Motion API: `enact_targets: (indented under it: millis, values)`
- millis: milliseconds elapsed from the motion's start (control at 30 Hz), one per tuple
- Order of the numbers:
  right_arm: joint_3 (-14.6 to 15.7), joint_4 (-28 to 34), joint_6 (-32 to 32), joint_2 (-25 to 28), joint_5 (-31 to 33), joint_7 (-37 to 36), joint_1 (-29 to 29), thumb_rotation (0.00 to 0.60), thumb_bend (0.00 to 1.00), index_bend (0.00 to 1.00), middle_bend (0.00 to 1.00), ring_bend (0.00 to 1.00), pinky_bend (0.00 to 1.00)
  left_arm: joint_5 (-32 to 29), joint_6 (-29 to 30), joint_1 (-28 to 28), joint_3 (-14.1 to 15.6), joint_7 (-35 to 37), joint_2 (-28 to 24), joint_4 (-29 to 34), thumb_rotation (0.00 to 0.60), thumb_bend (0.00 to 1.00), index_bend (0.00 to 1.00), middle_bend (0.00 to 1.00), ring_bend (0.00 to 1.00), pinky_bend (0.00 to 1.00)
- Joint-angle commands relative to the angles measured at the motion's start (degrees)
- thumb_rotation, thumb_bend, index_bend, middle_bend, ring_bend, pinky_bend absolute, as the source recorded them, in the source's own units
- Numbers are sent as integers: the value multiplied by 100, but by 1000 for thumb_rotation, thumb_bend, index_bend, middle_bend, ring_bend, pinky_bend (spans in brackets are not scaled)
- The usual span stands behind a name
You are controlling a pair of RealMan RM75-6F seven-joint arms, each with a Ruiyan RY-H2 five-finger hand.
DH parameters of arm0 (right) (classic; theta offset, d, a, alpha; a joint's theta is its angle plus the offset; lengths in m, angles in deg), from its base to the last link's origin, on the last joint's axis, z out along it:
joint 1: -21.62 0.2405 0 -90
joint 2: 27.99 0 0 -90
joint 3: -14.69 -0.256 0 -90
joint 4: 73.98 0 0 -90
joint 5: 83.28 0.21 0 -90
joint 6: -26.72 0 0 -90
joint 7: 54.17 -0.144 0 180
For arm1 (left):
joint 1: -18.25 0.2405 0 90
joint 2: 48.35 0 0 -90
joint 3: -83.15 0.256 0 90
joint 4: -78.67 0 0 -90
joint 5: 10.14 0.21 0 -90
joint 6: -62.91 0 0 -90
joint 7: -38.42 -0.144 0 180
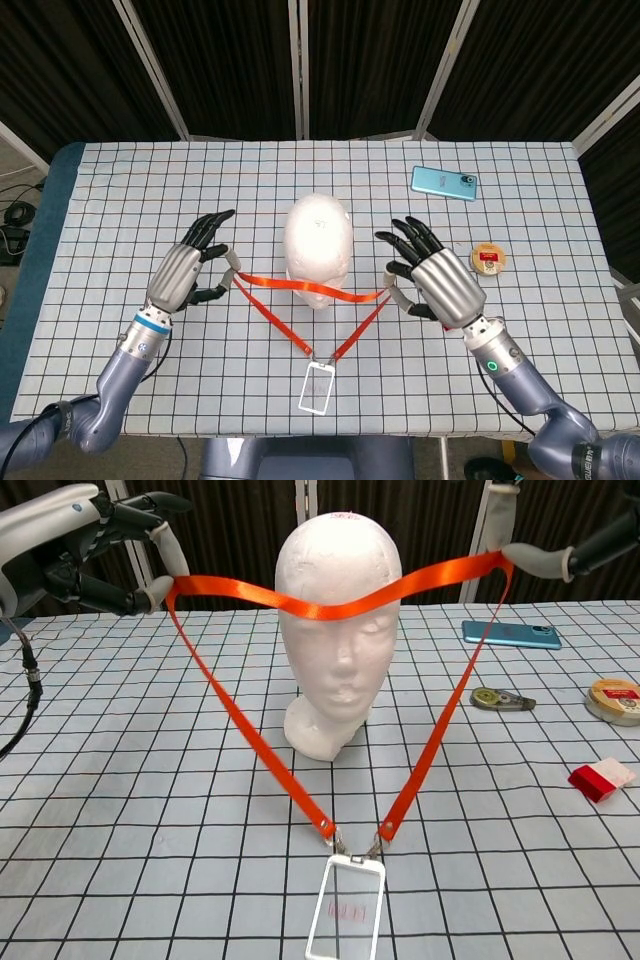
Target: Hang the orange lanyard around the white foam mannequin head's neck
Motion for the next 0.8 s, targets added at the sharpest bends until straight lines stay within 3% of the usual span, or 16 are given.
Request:
enact_targets:
  millis: [33,400,800]
  values:
    - [-245,195,-97,47,408,98,62,600,397,771,151,0,0,-462,-313,-163,-274,-238,-129,274,600,544,754,0,0,0]
    - [-828,249,-535,-109,1746,443,342,600,396,771,158,0,0,-1554,-769,-636,-816,-1010,-106,436,600,544,753,0,0,0]
    - [-1440,140,-843,-108,2874,415,671,600,396,771,160,0,0,-2501,-1020,-1037,-1252,-1344,-135,274,600,544,753,0,0,0]
